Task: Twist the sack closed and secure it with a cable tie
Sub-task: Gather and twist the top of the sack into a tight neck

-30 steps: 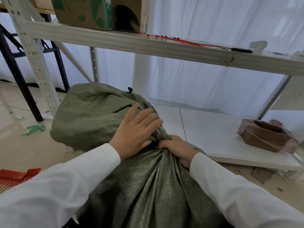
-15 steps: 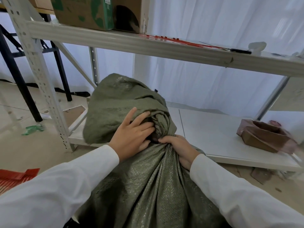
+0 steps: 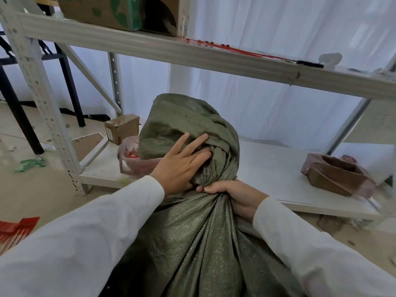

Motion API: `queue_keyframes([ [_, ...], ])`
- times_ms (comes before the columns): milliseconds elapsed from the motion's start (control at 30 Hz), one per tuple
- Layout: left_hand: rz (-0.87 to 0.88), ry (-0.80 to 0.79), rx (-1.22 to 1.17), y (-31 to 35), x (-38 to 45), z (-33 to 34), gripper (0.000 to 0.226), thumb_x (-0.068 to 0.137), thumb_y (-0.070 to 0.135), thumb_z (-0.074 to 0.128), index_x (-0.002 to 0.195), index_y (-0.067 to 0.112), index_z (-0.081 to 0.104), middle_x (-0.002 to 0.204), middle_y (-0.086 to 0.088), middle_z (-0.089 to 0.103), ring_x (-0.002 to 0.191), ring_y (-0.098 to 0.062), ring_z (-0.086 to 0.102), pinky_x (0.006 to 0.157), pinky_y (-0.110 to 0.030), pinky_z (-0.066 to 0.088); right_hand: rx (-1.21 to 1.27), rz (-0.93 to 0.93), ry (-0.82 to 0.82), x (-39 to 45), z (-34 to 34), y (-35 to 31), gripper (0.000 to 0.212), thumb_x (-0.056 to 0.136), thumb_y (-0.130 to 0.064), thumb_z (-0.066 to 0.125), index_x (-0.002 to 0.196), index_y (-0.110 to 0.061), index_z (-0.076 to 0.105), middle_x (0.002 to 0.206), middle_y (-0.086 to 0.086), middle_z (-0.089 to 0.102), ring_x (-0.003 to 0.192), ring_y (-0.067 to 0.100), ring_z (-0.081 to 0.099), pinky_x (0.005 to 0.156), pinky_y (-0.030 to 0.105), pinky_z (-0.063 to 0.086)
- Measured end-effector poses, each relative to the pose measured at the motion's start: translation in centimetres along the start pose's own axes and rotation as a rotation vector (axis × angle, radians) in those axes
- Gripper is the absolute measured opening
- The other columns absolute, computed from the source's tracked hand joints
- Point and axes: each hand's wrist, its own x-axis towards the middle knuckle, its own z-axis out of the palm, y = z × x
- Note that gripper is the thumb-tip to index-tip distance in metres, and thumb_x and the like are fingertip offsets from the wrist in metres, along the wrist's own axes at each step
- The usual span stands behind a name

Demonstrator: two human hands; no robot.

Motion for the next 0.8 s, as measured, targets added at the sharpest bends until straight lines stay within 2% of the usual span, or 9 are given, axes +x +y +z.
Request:
queue_keyframes([
  [67,0.025,0.014,-0.062,-0.1,0.4,0.0,0.056,0.062,0.031,0.056,0.113,0.011,0.044,0.117,-0.001,0.066,0.137,-0.024,0.032,0.113,-0.046,0.009,-0.026,0.023,-0.026,-0.1,0.0,-0.2,0.017,0.072,-0.001,0.062,0.086,-0.002,0.072,0.095,0.011,0.07,0.095,0.025,0.064,0.096,0.037,0.049],
  [167,0.075,0.012,-0.1,-0.4,1.2,-0.4,0.048,0.054,0.016,0.071,0.099,0.014,0.055,0.099,0.004,0.072,0.128,-0.024,0.049,0.11,-0.048,0.014,-0.029,0.064,-0.011,0.0,0.2,-0.5,0.016,0.078,0.001,0.057,0.079,-0.005,0.073,0.086,0.007,0.07,0.084,0.02,0.065,0.082,0.029,0.053],
  [267,0.042,-0.073,-0.115,-0.8,1.5,-1.2,0.037,0.054,0.005,0.07,0.09,0.013,0.064,0.089,0.005,0.073,0.126,-0.022,0.052,0.111,-0.047,0.0,-0.039,0.068,0.039,0.1,0.9,-0.9,0.023,0.081,0.004,0.051,0.076,-0.005,0.072,0.08,0.006,0.069,0.077,0.019,0.063,0.078,0.028,0.053],
  [333,0.005,-0.187,-0.116,-0.9,1.5,-1.7,0.035,0.07,0.006,0.059,0.104,0.014,0.063,0.103,0.005,0.071,0.136,-0.018,0.039,0.11,-0.045,-0.017,-0.062,0.067,0.083,0.1,1.5,-1.2,0.019,0.08,0.005,0.054,0.08,-0.002,0.071,0.08,0.007,0.069,0.076,0.02,0.063,0.08,0.03,0.052],
  [400,-0.036,-0.261,-0.102,-0.9,1.4,-2.0,0.034,0.08,0.009,0.05,0.112,0.015,0.06,0.111,0.005,0.067,0.139,-0.018,0.031,0.106,-0.045,-0.025,-0.093,0.069,0.134,0.3,2.0,-1.4,0.015,0.077,0.003,0.06,0.089,0.0,0.069,0.086,0.01,0.07,0.079,0.023,0.064,0.081,0.034,0.053],
  [533,-0.086,-0.28,-0.028,-0.5,1.5,-3.3,0.027,0.083,0.013,0.044,0.104,0.017,0.061,0.09,0.005,0.066,0.122,-0.021,0.041,0.103,-0.048,-0.027,-0.237,0.005,0.239,0.5,2.7,-1.5,0.044,0.06,-0.008,0.076,0.102,-0.002,0.062,0.104,0.018,0.067,0.095,0.032,0.064,0.094,0.049,0.05],
  [667,-0.175,-0.346,0.051,0.2,1.7,-3.9,0.024,0.088,0.017,0.039,0.099,0.019,0.06,0.072,0.008,0.053,0.116,-0.022,0.041,0.105,-0.053,-0.024,-0.522,-0.182,0.479,0.0,3.3,-1.5,0.087,0.065,-0.021,0.081,0.129,-0.009,0.023,0.12,0.008,0.052,0.109,0.024,0.053,0.096,0.036,0.045],
  [733,-0.188,-0.343,0.077,0.3,1.7,-4.1,0.023,0.09,0.017,0.038,0.094,0.02,0.061,0.07,0.008,0.051,0.116,-0.022,0.041,0.105,-0.054,-0.023,-0.667,-0.28,0.498,0.1,3.8,-1.2,0.105,0.059,-0.028,0.081,0.141,-0.008,0.017,0.133,0.009,0.044,0.122,0.027,0.045,0.104,0.039,0.039],
  [800,-0.172,-0.339,0.099,0.3,1.7,-4.1,0.022,0.09,0.016,0.04,0.089,0.019,0.061,0.068,0.008,0.052,0.115,-0.021,0.041,0.104,-0.055,-0.024,-0.829,-0.295,0.471,0.6,4.3,-1.1,0.114,0.047,-0.041,0.077,0.142,-0.01,0.023,0.134,0.009,0.044,0.124,0.027,0.043,0.104,0.043,0.04],
])
